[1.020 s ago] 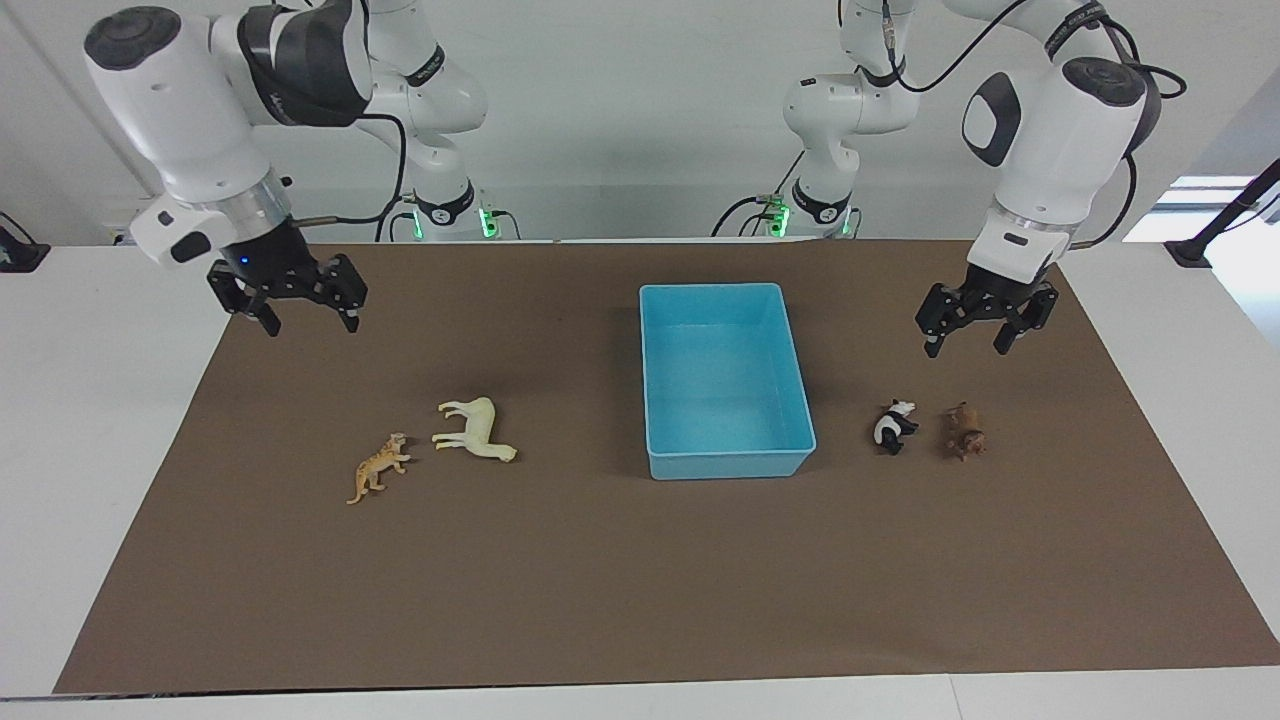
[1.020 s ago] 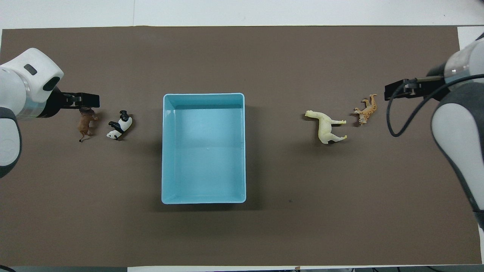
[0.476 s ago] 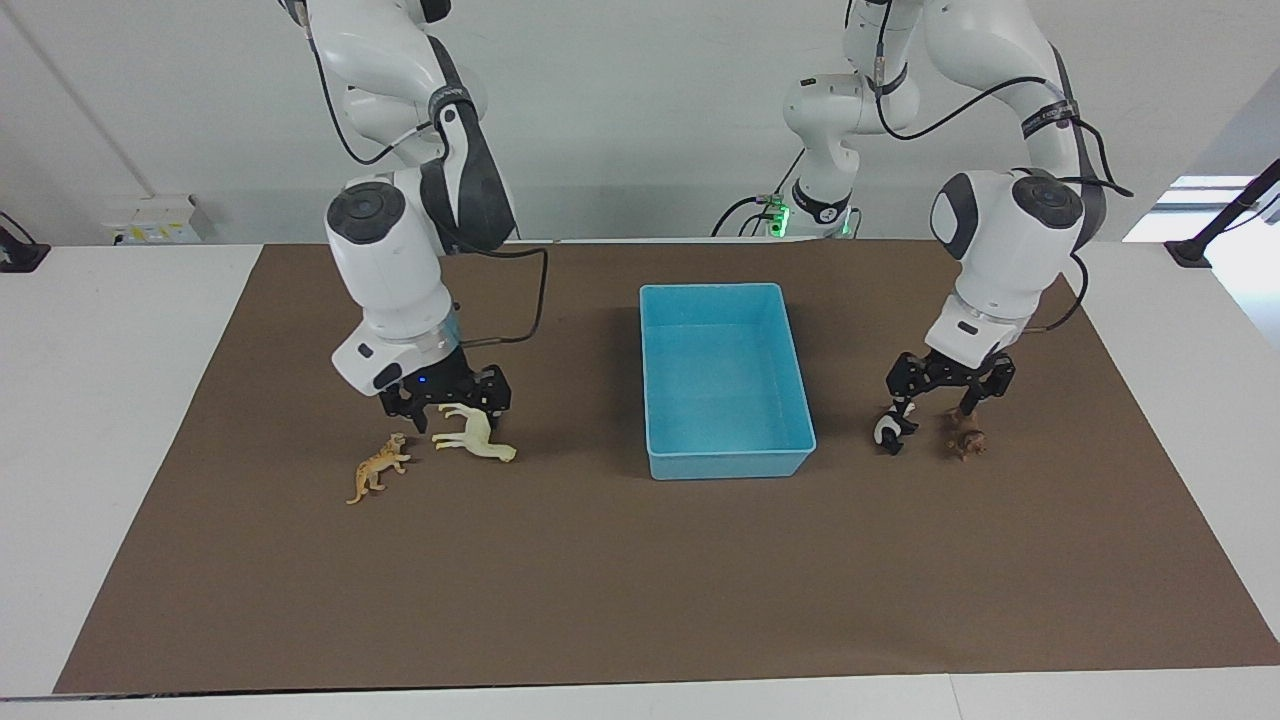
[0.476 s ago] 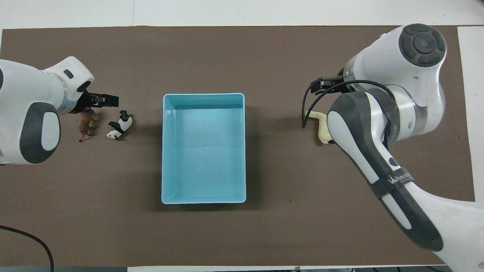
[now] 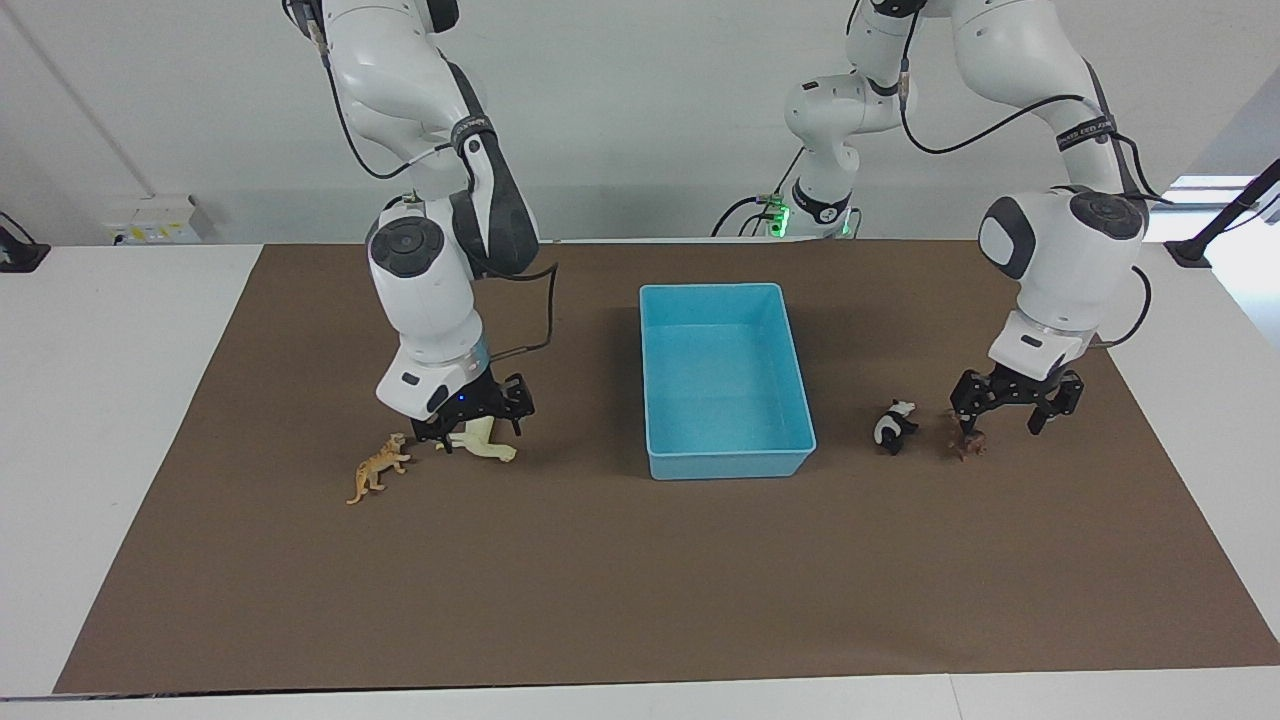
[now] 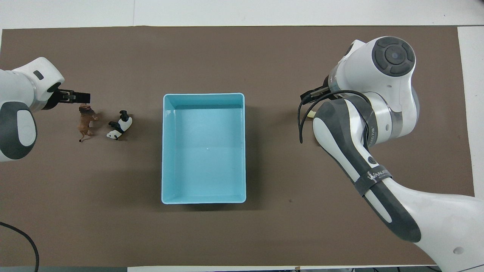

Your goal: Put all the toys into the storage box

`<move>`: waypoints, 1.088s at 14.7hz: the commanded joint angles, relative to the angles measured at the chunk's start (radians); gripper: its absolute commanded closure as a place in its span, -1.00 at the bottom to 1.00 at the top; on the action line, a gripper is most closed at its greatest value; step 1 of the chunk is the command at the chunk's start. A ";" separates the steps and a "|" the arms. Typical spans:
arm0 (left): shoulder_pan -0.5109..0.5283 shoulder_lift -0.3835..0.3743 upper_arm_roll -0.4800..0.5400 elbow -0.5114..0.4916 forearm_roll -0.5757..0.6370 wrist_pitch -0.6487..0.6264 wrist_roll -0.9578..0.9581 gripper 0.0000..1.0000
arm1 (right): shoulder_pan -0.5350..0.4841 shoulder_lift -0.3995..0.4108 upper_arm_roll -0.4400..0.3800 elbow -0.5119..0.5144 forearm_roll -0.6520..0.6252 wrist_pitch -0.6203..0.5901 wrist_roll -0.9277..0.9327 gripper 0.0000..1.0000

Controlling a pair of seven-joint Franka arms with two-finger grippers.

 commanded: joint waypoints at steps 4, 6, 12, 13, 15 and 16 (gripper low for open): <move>0.032 0.050 -0.008 -0.027 0.024 0.056 0.044 -1.00 | 0.008 -0.078 0.001 -0.211 -0.004 0.198 -0.443 -1.00; 0.031 0.062 -0.008 -0.057 0.024 0.070 0.043 -1.00 | 0.031 -0.091 0.001 -0.239 -0.004 0.185 -0.514 -1.00; 0.025 0.062 -0.008 -0.104 0.024 0.073 0.038 -1.00 | 0.021 -0.137 0.000 -0.375 -0.004 0.255 -0.601 -1.00; 0.025 0.062 -0.008 -0.113 0.024 0.073 0.038 -1.00 | 0.017 -0.137 0.000 -0.401 -0.004 0.301 -0.635 -1.00; 0.032 0.062 -0.008 -0.129 0.024 0.073 0.043 -1.00 | 0.005 -0.137 0.000 -0.411 -0.004 0.337 -0.658 -1.00; 0.031 0.062 -0.006 -0.130 0.024 0.071 0.043 -0.86 | 0.006 -0.135 0.000 -0.411 -0.004 0.342 -0.658 -1.00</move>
